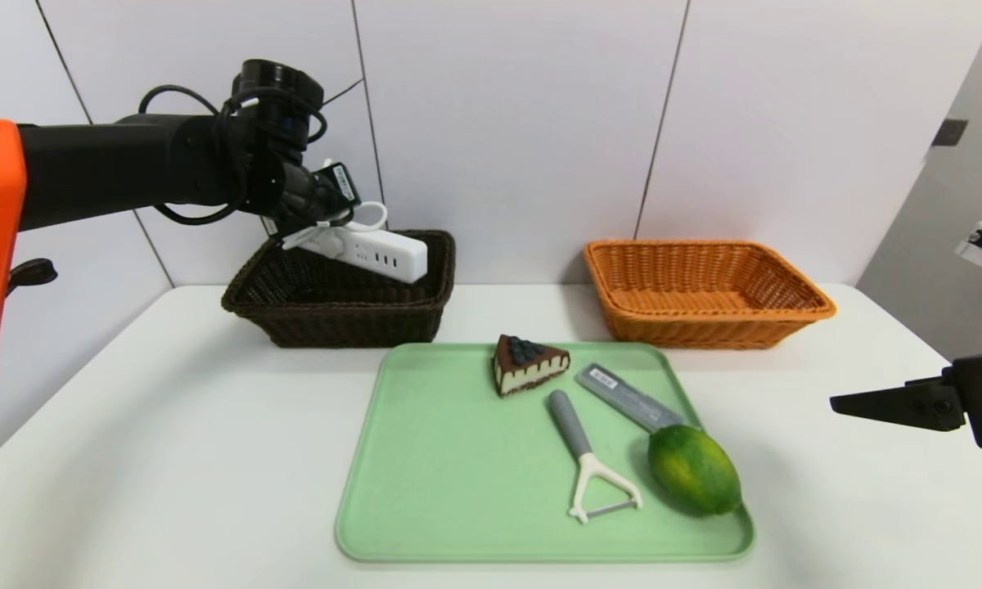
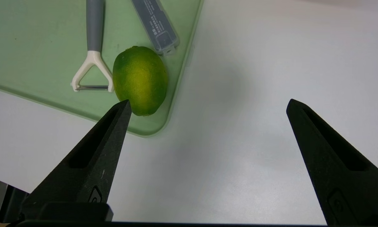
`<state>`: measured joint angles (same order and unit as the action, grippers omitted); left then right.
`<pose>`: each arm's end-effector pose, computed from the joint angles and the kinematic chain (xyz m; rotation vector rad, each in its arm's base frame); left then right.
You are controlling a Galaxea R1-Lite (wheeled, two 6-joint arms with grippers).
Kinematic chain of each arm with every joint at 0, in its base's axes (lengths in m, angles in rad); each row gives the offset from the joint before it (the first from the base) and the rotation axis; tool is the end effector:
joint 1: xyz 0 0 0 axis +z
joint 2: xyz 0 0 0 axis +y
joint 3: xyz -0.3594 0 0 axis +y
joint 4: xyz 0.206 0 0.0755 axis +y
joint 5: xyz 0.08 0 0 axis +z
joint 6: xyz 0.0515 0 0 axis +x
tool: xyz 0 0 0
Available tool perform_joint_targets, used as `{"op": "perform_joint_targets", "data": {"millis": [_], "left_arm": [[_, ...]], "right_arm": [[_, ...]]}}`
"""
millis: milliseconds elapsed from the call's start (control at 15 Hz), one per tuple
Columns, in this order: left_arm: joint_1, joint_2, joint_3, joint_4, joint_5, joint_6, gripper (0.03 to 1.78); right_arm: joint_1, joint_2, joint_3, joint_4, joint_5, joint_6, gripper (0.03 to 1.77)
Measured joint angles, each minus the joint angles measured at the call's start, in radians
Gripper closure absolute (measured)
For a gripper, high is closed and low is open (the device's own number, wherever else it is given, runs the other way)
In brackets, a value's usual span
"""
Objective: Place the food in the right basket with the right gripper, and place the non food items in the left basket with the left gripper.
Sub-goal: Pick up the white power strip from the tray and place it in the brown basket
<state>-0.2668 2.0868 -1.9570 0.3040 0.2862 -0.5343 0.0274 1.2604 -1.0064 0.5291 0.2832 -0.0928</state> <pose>0.4946 -0.1201 0.3064 -0.4081 0.4001 0.1294 0.1999 0.0199 0.2722 0.0129 0.7649 0.3302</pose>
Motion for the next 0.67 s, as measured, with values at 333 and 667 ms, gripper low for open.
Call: {"op": "perform_joint_targets", "data": {"millis": [333, 667], "left_arm": [[0.0, 0.002, 0.002, 0.001, 0.0, -0.002, 1.56], [0.0, 0.003, 0.002, 0.01, 0.0, -0.004, 0.99]], "right_arm": [[0.0, 0.0, 0.0, -0.001, 0.0, 0.001, 0.1], [0.0, 0.0, 0.0, -0.004, 0.004, 0.001, 0.1]]}}
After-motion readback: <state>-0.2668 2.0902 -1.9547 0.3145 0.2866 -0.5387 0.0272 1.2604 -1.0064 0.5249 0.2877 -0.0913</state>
